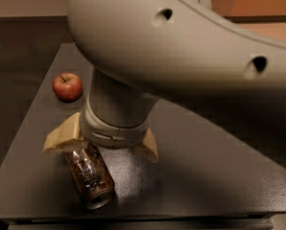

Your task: Place orange can upright

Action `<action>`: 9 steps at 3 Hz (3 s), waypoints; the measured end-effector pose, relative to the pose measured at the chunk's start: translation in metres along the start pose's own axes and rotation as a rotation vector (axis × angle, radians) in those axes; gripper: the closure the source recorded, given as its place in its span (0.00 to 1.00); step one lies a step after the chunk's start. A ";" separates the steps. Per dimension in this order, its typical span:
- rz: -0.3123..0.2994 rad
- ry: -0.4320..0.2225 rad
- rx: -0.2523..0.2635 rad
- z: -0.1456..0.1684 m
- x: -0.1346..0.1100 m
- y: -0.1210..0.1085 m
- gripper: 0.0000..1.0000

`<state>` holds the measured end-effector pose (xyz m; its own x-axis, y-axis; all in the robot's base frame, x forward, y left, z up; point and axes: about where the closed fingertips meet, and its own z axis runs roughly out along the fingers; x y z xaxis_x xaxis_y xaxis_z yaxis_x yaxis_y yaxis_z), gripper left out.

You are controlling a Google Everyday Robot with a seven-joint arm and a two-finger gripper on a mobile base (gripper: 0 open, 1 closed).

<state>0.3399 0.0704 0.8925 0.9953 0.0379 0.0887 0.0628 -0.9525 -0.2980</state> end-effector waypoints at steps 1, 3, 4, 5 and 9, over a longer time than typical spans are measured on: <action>-0.097 0.001 -0.056 0.019 -0.006 0.002 0.00; -0.184 0.000 -0.135 0.046 -0.017 0.003 0.00; -0.211 0.001 -0.162 0.049 -0.022 0.003 0.00; -0.249 0.001 -0.199 0.048 -0.024 0.000 0.00; -0.211 -0.037 -0.280 0.036 -0.021 -0.012 0.88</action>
Offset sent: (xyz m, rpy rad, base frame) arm -0.0097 0.0070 -0.0661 -0.1752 -0.0411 0.1846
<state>0.3209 0.0918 0.8598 0.9649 0.2487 0.0849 0.2499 -0.9683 -0.0044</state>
